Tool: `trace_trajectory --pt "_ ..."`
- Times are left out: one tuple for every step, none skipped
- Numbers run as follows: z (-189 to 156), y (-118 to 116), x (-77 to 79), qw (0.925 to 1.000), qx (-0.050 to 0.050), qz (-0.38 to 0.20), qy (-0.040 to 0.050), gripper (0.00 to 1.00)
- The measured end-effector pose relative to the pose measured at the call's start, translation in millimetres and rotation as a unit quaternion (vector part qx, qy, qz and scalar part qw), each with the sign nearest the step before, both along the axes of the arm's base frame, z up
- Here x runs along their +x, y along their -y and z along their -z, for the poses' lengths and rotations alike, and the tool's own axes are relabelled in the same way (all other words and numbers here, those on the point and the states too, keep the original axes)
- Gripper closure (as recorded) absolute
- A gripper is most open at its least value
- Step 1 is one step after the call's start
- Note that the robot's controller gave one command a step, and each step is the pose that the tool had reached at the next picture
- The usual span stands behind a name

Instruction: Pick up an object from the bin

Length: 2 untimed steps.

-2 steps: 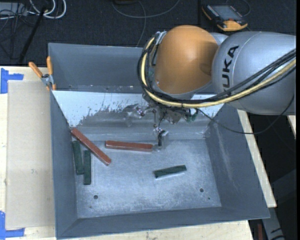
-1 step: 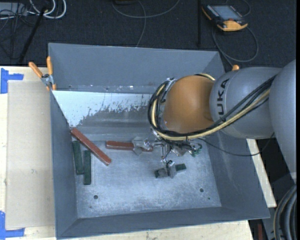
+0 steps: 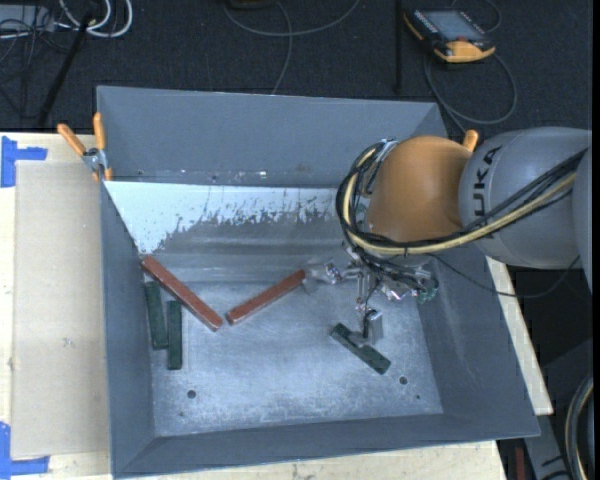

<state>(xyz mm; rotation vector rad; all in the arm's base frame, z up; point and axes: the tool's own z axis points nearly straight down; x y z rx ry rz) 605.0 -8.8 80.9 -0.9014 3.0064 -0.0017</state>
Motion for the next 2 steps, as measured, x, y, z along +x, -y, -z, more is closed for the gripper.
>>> trace_trajectory --pt "10.4 -4.5 -6.3 0.9907 0.001 -0.136 -0.0012 0.00" --pt "-70.8 -19.5 16.1 0.9923 0.000 -0.124 0.0036 0.00"
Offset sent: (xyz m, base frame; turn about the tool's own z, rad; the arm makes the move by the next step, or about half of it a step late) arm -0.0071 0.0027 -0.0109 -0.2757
